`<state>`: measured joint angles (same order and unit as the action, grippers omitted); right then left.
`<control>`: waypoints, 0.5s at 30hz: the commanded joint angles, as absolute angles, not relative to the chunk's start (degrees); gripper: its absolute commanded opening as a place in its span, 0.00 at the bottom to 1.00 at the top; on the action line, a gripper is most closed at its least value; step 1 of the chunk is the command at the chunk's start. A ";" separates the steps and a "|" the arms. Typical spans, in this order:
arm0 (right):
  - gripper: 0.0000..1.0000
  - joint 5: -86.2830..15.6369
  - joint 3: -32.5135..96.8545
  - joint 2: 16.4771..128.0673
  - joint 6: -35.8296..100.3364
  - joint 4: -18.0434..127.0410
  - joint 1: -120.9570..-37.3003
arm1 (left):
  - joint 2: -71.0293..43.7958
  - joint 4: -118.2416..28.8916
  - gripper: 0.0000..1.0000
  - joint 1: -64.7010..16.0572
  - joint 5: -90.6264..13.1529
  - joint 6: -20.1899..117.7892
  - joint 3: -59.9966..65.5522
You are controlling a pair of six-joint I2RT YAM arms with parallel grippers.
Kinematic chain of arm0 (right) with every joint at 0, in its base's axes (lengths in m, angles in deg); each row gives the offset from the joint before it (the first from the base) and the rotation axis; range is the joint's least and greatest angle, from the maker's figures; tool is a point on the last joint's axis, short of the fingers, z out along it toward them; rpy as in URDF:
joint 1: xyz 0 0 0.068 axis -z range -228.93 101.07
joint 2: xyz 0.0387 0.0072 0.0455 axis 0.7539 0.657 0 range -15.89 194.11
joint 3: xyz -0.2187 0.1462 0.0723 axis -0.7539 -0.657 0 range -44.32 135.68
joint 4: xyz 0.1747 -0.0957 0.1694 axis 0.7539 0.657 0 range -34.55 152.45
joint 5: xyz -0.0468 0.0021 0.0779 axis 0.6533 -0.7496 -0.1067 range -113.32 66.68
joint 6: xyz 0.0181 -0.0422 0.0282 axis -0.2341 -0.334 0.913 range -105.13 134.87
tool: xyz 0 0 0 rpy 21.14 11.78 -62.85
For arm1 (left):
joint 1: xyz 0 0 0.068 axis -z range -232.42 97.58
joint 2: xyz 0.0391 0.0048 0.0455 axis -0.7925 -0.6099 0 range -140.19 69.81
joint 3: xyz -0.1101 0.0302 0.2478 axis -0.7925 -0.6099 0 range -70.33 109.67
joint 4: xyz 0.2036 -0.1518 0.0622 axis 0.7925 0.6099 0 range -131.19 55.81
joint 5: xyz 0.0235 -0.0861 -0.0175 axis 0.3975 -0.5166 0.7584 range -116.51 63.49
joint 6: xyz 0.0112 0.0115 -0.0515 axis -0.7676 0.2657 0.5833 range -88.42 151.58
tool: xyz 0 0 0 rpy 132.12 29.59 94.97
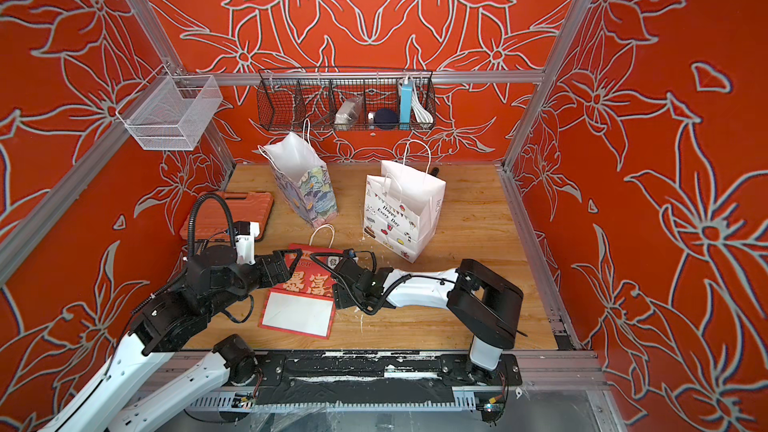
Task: Put away the paper bag
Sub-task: Place the paper bag at the center of the board.
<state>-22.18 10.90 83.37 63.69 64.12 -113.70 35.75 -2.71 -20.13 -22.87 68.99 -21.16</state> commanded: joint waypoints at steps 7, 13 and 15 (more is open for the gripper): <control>0.73 -27.65 20.76 91.65 62.08 61.78 -110.65 | 37.73 -4.39 0.97 -20.43 -23.61 67.40 -22.02; 0.73 -31.43 25.53 94.66 59.23 60.89 -109.09 | 37.54 -4.76 0.97 -20.52 -24.35 66.68 -22.20; 0.73 -32.88 26.27 94.94 58.29 60.18 -108.51 | 37.21 -5.61 0.97 -20.52 -24.66 66.63 -22.76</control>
<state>-30.07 24.04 93.95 60.36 61.21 -109.18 37.30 -3.44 -20.17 -23.94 67.55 -22.03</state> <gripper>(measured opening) 0.726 0.975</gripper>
